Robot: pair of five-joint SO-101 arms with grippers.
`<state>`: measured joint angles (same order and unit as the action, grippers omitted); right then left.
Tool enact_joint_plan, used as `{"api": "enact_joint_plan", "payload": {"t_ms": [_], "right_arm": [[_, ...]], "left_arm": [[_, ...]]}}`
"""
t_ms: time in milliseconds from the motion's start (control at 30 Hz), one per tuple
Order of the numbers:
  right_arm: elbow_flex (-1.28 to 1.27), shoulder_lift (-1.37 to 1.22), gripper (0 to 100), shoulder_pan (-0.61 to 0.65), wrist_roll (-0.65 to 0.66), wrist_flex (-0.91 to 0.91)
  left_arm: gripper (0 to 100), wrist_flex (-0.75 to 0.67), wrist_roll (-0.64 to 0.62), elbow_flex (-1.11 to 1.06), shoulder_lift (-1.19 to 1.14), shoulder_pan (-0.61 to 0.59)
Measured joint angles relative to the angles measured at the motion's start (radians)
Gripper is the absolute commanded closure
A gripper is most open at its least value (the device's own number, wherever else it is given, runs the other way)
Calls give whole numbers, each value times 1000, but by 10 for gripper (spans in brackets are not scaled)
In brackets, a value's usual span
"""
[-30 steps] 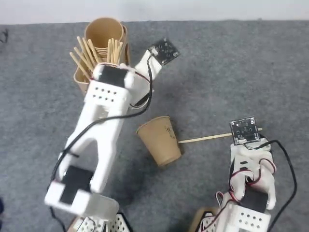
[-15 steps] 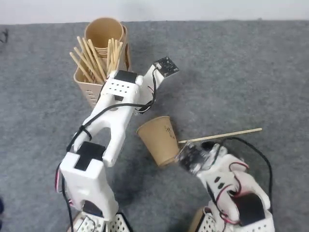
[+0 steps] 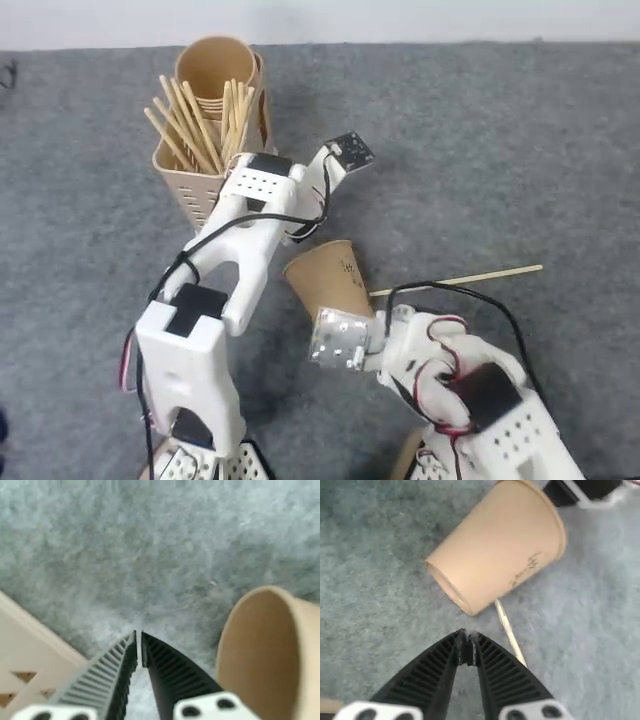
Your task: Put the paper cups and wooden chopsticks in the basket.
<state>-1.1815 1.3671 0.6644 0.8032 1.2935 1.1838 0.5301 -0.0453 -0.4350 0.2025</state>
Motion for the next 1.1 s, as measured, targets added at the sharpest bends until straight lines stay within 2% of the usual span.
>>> {"api": "enact_joint_plan", "payload": {"t_ms": [400,533,867,1000,1100], "right_arm": [[-178,-31,990,0,35,-258],[-190,-31,990,0,48,-267],[-224,-28,990,-3,52,-304],[-224,-29,990,-5,52,-304],[-222,-17,990,-5,52,-273]], "left_arm": [[989,35,0,0,0,63],[989,107,0,41,0,74],[989,394,-5,244,0,107],[989,407,0,256,0,129],[989,390,0,308,0,83]]}}
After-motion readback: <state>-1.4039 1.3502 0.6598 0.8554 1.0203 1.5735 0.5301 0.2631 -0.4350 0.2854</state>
